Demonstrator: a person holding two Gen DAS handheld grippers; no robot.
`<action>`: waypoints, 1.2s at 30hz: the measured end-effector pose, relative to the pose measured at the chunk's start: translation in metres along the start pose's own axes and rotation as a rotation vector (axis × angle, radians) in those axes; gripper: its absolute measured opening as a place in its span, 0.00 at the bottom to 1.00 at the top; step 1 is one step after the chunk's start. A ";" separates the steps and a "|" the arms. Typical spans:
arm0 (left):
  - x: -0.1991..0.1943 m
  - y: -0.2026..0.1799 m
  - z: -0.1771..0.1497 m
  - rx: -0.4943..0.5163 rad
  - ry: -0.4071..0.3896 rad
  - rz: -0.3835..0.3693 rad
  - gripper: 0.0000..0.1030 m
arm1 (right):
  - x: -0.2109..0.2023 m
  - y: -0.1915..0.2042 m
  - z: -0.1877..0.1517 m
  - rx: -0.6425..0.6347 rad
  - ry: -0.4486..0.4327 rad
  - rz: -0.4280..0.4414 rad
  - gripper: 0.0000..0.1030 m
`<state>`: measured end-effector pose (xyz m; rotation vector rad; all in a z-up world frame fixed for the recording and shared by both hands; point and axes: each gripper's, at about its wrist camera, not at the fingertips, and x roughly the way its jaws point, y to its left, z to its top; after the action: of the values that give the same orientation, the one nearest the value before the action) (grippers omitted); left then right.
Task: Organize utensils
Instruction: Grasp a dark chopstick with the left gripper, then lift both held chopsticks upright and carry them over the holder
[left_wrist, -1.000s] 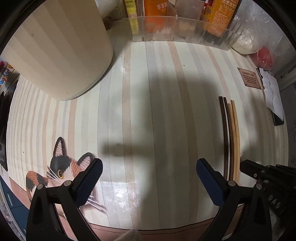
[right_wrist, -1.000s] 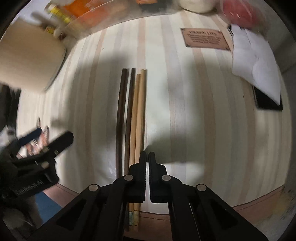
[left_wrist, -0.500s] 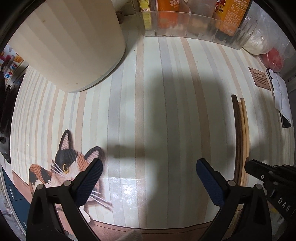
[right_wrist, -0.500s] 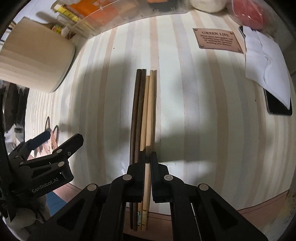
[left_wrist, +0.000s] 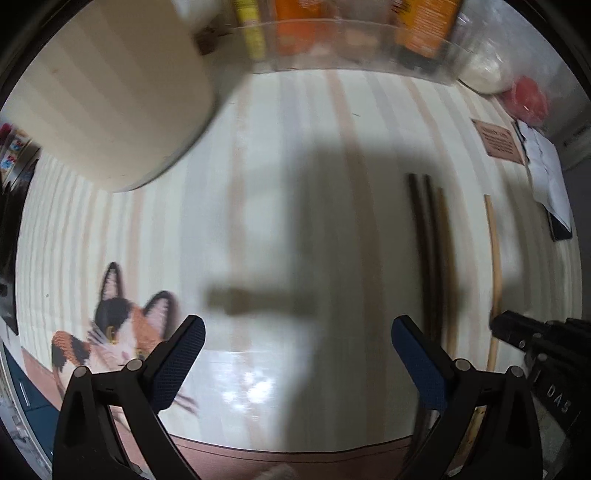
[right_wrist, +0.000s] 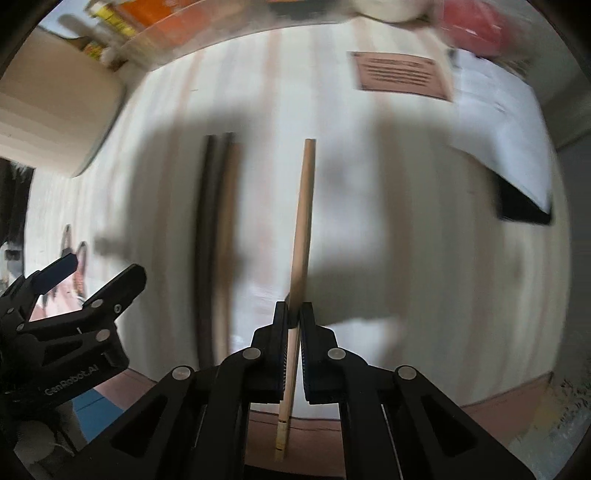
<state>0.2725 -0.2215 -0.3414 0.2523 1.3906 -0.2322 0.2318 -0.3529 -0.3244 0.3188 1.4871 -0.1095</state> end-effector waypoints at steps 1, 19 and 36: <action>0.002 -0.007 0.000 0.007 0.010 -0.018 1.00 | -0.003 -0.009 -0.002 0.011 0.002 -0.007 0.06; 0.003 -0.081 0.004 0.156 -0.055 -0.073 0.34 | -0.035 -0.067 -0.013 0.100 0.007 -0.010 0.06; 0.004 -0.001 0.000 0.009 -0.023 0.042 0.04 | -0.009 0.020 0.027 0.017 0.019 0.019 0.06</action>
<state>0.2727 -0.2228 -0.3456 0.2856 1.3602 -0.2058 0.2623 -0.3425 -0.3118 0.3480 1.5027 -0.1044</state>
